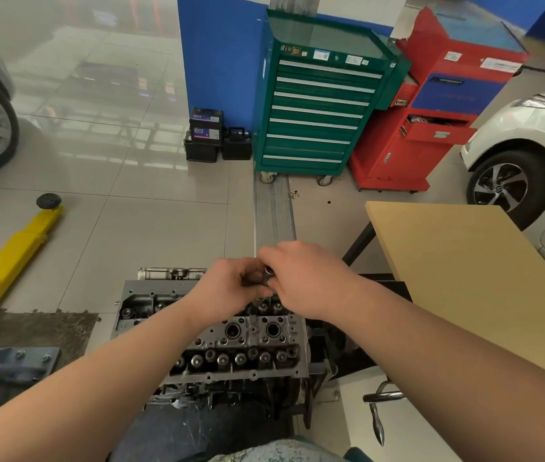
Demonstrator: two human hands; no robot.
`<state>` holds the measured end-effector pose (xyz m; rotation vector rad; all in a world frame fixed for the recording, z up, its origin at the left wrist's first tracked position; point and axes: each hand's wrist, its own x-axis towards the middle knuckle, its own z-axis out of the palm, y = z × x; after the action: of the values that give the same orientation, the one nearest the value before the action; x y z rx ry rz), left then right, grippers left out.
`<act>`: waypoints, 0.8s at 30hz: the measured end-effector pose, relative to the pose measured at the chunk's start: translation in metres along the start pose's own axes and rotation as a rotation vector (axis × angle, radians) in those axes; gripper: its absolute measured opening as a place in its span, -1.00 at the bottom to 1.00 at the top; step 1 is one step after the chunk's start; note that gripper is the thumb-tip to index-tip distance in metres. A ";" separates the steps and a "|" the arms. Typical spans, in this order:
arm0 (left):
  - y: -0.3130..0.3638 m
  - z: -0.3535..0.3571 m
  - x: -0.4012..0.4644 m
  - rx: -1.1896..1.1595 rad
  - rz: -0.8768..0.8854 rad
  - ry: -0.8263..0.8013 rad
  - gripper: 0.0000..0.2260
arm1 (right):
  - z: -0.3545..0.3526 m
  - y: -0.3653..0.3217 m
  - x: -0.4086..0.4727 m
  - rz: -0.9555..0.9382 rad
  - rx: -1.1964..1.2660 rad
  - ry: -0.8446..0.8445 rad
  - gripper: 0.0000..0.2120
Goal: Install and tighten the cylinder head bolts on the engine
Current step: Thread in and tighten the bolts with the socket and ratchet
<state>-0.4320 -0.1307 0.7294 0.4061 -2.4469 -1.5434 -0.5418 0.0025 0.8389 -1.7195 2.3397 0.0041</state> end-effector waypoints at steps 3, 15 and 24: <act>0.004 -0.002 -0.002 -0.042 0.050 -0.083 -0.75 | 0.002 0.000 0.003 0.093 -0.080 0.045 -0.69; 0.000 0.000 0.002 0.042 0.021 -0.012 -0.74 | 0.006 0.000 0.002 0.116 -0.184 0.076 -0.61; -0.002 -0.004 0.003 -0.002 -0.023 -0.068 -0.65 | 0.004 -0.001 0.002 0.104 -0.178 0.106 -0.61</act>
<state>-0.4329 -0.1359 0.7293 0.3896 -2.4996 -1.5943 -0.5412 0.0006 0.8345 -1.7126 2.5735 0.1465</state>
